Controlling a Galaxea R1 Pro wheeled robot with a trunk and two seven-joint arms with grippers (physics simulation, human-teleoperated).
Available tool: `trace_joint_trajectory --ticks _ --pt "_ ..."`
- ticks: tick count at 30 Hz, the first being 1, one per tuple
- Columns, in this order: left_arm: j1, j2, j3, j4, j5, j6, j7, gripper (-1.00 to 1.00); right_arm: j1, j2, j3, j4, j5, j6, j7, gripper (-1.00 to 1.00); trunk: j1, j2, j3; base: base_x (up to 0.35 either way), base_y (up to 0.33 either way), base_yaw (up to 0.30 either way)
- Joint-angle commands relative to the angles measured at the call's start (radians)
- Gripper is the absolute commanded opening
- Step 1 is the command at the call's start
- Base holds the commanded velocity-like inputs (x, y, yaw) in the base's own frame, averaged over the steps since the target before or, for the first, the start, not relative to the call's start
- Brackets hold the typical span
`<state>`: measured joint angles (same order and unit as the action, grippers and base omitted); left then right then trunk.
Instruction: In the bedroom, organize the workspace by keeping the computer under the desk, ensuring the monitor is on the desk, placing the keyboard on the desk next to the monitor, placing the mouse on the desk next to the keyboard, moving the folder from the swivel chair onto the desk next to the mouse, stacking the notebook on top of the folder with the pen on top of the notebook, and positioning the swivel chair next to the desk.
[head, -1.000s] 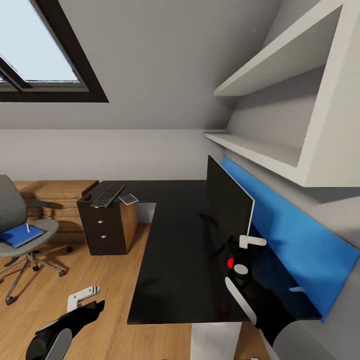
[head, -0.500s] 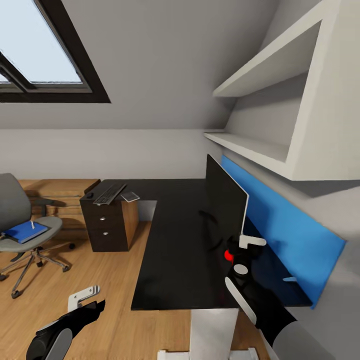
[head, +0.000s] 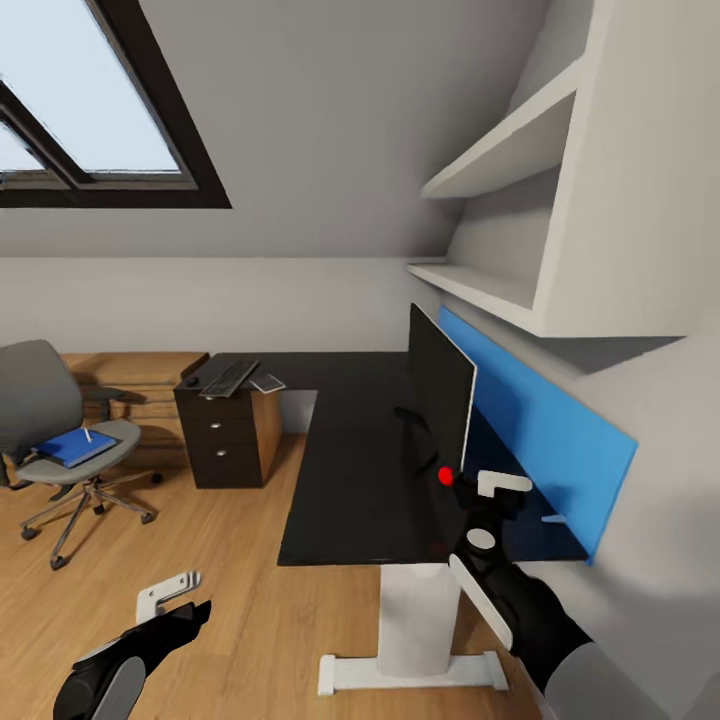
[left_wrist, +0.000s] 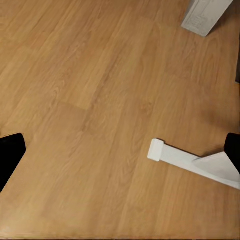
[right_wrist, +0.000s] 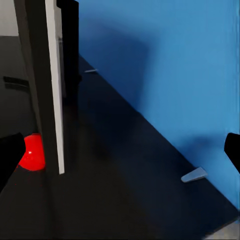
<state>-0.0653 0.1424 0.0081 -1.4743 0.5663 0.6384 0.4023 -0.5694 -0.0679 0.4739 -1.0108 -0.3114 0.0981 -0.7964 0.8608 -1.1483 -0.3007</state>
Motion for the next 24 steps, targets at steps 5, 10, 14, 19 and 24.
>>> trace_joint_trajectory --ticks 5,10,14,19,24 --pt "-0.001 0.0 -0.003 -0.003 0.008 0.003 0.009 1.0 -0.001 0.002 0.007 0.013 -0.004 0.007 -0.006 1.0 -0.001 -0.001 -0.001 -0.025 0.315 0.0" --pt "-0.001 0.0 -0.01 -0.003 0.008 0.003 0.009 1.0 -0.001 0.003 0.009 0.015 -0.004 0.0 -0.006 1.0 -0.001 -0.001 -0.001 -0.003 0.326 0.006" --pt "-0.001 0.0 -0.015 -0.002 0.007 0.003 0.009 1.0 -0.001 0.011 0.01 0.021 -0.004 -0.021 -0.006 1.0 -0.001 -0.001 -0.001 -0.001 0.315 0.098" --pt "-0.001 0.0 -0.028 -0.002 0.007 0.003 0.009 1.0 -0.001 0.033 0.01 0.042 0.001 -0.053 -0.006 1.0 -0.001 -0.001 -0.001 0.0 0.304 0.21" --pt "-0.001 0.0 -0.031 -0.002 0.006 0.003 0.009 1.0 -0.001 0.047 0.012 0.062 0.017 -0.082 -0.006 1.0 -0.001 -0.001 -0.001 0.0 0.307 0.261"
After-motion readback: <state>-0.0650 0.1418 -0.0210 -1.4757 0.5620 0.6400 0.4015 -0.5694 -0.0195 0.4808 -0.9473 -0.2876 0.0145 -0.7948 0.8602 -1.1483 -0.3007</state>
